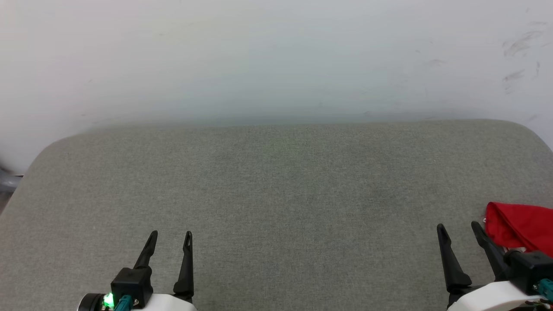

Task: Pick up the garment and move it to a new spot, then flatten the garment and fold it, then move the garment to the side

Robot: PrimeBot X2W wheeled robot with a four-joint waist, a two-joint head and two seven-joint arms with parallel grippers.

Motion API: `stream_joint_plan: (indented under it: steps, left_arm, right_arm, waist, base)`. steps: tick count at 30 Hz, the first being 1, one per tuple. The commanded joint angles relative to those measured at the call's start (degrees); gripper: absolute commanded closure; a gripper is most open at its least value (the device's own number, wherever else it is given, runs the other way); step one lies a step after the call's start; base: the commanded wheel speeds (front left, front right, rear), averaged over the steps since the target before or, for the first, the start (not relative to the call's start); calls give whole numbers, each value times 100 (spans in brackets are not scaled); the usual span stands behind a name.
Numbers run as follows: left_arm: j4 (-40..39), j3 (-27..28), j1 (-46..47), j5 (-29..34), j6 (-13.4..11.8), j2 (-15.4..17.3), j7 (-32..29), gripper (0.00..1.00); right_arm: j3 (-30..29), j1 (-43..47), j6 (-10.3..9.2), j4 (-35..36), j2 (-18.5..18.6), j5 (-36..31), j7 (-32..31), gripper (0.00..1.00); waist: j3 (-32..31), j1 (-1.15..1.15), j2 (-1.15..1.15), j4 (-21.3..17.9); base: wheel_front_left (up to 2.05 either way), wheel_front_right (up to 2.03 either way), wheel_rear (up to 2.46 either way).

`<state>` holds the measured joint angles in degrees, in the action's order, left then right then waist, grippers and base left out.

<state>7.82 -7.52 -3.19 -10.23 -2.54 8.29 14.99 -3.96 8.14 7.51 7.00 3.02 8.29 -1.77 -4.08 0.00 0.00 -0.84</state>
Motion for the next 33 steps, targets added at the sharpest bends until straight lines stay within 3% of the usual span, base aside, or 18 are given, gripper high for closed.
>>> stream_joint_plan:
  steps: [1,7,8,33]
  left_arm:
    - [19,-18,45,17,10,4,25,0]
    - [26,-35,72,30,5,3,25,0]
    - [18,-24,22,5,3,-3,-1,100]
    - [264,402,279,-2407,298,-170,-653,100]
  right_arm:
    - [14,-86,-5,-30,-22,9,27,0]
    - [20,-112,-5,-84,-22,34,48,0]
    - [16,-46,0,-83,-1,27,26,100]
    - [-65,-441,-1,-736,-6,2489,-126,100]
  waist:
    - [2,0,0,3]
    - [11,0,0,24]
    - [11,0,0,24]
    - [88,0,0,36]
  base:
    - [0,0,0]
    - [0,0,0]
    - [0,0,0]
    - [0,0,0]
